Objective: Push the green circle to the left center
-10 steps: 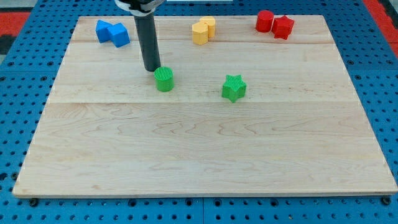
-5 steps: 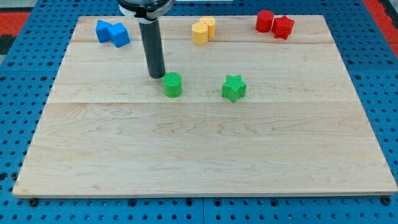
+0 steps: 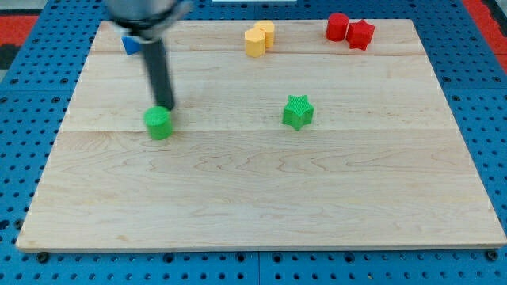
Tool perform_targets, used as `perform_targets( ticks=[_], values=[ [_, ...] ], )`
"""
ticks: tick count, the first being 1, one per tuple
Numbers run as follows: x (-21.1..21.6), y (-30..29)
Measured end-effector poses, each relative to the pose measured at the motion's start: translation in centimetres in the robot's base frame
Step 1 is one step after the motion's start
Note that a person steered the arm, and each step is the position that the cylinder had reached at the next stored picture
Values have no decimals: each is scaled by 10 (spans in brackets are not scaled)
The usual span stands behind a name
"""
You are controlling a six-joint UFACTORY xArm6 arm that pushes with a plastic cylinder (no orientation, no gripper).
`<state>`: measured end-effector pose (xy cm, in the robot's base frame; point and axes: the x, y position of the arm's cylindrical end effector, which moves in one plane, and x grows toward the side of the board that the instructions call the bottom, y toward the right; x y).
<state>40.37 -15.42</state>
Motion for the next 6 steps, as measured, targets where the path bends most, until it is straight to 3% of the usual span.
perform_targets(
  ticks=[1,2,4,5,6],
  values=[
    [-15,66],
    [-5,77],
    [45,34],
    [37,-21],
    [20,8]
  ],
)
